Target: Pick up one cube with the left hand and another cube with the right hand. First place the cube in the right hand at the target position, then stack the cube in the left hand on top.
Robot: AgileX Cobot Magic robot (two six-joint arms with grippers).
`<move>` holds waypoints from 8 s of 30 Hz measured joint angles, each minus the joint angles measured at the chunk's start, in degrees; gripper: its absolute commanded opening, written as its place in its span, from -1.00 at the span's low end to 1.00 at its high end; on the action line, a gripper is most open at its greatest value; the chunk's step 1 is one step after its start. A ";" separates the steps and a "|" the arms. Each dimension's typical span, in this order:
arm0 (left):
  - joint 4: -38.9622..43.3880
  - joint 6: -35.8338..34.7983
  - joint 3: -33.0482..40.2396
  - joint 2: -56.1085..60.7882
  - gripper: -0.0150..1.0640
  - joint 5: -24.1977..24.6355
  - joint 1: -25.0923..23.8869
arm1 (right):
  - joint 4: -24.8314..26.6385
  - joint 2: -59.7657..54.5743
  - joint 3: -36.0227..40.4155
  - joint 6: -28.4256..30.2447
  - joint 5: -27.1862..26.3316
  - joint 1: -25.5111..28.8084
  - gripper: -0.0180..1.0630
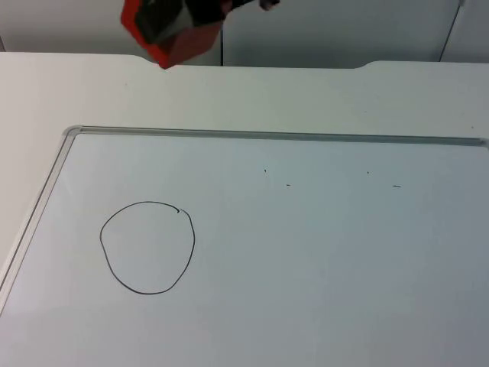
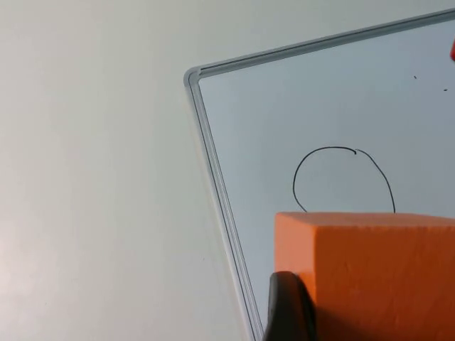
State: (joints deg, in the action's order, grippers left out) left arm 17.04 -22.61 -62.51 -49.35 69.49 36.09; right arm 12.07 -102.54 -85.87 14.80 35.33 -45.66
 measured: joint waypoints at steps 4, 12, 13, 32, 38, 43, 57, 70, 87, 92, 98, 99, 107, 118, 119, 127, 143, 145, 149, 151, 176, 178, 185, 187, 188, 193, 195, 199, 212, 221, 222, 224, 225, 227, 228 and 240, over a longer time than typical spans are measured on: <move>0.00 0.00 0.00 0.00 -0.98 -0.08 0.00 | -2.00 -5.32 -6.34 -1.83 4.59 -0.55 -0.97; 0.00 0.00 0.00 0.00 -0.98 -0.72 0.00 | -6.76 -15.20 -14.63 -4.99 10.90 -2.44 -0.97; 0.00 0.00 0.00 0.00 -0.98 -0.82 0.00 | -7.36 -16.21 -14.93 -5.18 11.29 -2.84 -0.97; 0.00 -0.08 0.00 0.00 -0.98 -1.43 0.00 | -9.08 -27.76 -15.16 -5.71 11.89 -3.82 -0.97; 0.00 -0.08 0.00 0.00 -0.98 -1.82 0.00 | -9.16 -28.90 -15.16 -5.71 11.48 -3.82 -0.97; 0.00 -0.08 0.00 0.00 -0.98 -2.24 0.00 | -9.03 -30.54 -15.16 -5.71 11.36 -3.82 -0.97; 0.00 -0.08 0.00 0.00 -0.98 -2.24 0.00 | -9.03 -31.38 -15.16 -5.71 9.29 -3.82 -0.97; 0.00 -0.08 0.00 0.00 -0.98 -2.24 0.00 | -8.93 -31.38 -15.16 -5.71 7.57 -3.82 -0.97; -0.82 0.04 0.00 0.00 -0.98 -2.24 0.00 | -7.60 -31.38 -15.16 -5.71 7.57 -3.82 -0.97; -0.82 0.04 0.00 0.00 -0.98 -2.24 0.00 | -7.60 -31.38 -15.16 -5.71 7.57 -3.82 -0.97; -0.82 0.04 0.00 0.00 -0.98 -2.24 0.00 | -7.60 -31.45 -15.16 -5.61 7.57 -3.82 -0.97; -0.82 0.04 0.00 0.00 -0.98 -2.24 0.00 | -7.60 -31.63 -15.16 -5.61 7.57 -3.82 -0.97; -0.82 0.04 0.00 0.00 -0.98 -2.68 0.00 | -7.60 -32.50 -15.16 -5.61 7.35 -3.82 -0.97; -0.82 0.04 0.00 0.00 -0.98 -2.68 0.00 | -7.60 -32.63 -15.36 -5.61 7.02 -3.82 -0.86; -0.82 0.04 0.00 0.00 -0.98 -2.68 0.00 | -7.60 -32.63 -15.36 -5.61 7.02 -3.82 -0.75; -0.82 0.04 0.00 0.00 -0.98 -2.68 0.00 | -7.60 -32.63 -15.36 -5.61 7.12 -3.82 0.16; -0.82 0.04 0.00 0.00 -0.98 -2.68 0.00 | -8.24 -31.35 -18.69 -5.61 8.62 -3.82 0.44; -0.82 0.04 0.00 0.00 -0.98 -2.68 0.00 | -9.85 -30.66 -19.85 -6.05 9.91 -3.82 0.43; -0.82 0.04 0.00 0.00 -0.98 -2.68 0.00 | -12.55 -27.38 -21.36 -7.07 10.32 -3.82 0.43; -0.82 0.04 0.00 0.00 -0.98 -2.68 0.00 | -14.52 -23.50 -22.22 -7.78 9.75 -3.82 0.43; -1.50 6.24 0.10 -13.99 -0.98 -13.64 0.00 | -22.08 26.19 -13.28 -7.69 7.95 -3.82 0.37; -1.50 6.80 0.10 -16.42 -0.98 -15.32 0.00 | -22.08 30.34 -7.71 -7.58 6.33 -3.82 0.37; -1.50 7.51 0.10 -22.95 -0.98 -19.60 0.00 | -22.08 41.28 6.29 -9.45 -0.19 -3.82 0.37; -1.50 8.19 0.10 -26.39 -0.98 -21.00 0.00 | -22.17 44.82 9.30 -10.39 -1.43 -3.82 0.37; -1.78 8.74 0.10 -27.95 -0.98 -21.47 0.00 | -22.17 46.99 10.66 -10.90 -1.91 -3.82 0.37; -2.78 10.70 0.10 -34.35 -0.98 -23.68 0.00 | -22.17 49.45 11.52 -11.44 -2.49 -3.82 0.37; -2.88 11.16 0.10 -36.01 -0.98 -24.25 0.00 | -22.17 49.57 11.52 -11.44 -2.49 -3.82 0.37; -2.91 12.58 0.10 -40.14 -0.98 -25.49 0.00 | -22.17 49.57 11.64 -11.56 -2.36 -3.82 0.35; -20.77 33.54 0.10 -45.00 -0.98 -29.43 -6.74 | -22.17 49.57 11.64 -11.56 -2.14 -3.82 0.35; -27.44 37.98 0.10 -46.41 -0.98 -30.03 -8.24 | -22.17 49.57 11.64 -11.56 -2.14 -3.82 0.35; -27.69 37.77 0.10 -46.89 -0.98 -30.03 -8.24 | -22.17 49.57 11.64 -11.56 -2.14 -3.82 0.35; -27.84 37.54 0.10 -48.25 -0.98 -30.07 -8.24 | -22.17 49.57 11.64 -11.69 -2.14 -3.82 0.35; -27.84 37.24 0.10 -48.68 -0.98 -30.17 -8.24 | -22.17 49.57 11.64 -11.69 -2.14 -3.82 0.35; -27.84 36.93 0.10 -49.45 -0.98 -30.31 -8.24 | -22.17 49.57 11.64 -11.69 -2.14 -3.82 0.34; -27.84 36.83 0.10 -49.91 -0.98 -30.54 -8.24 | -22.17 49.57 11.64 -11.69 -2.14 -3.82 0.34; -24.58 33.46 0.10 -50.28 -0.98 -31.41 -8.28 | -22.17 49.57 11.64 -11.69 -2.14 -3.82 0.34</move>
State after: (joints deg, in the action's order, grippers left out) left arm -7.53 10.85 -62.41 -99.64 38.08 27.81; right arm -10.10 -52.97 -74.23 3.11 33.20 -49.48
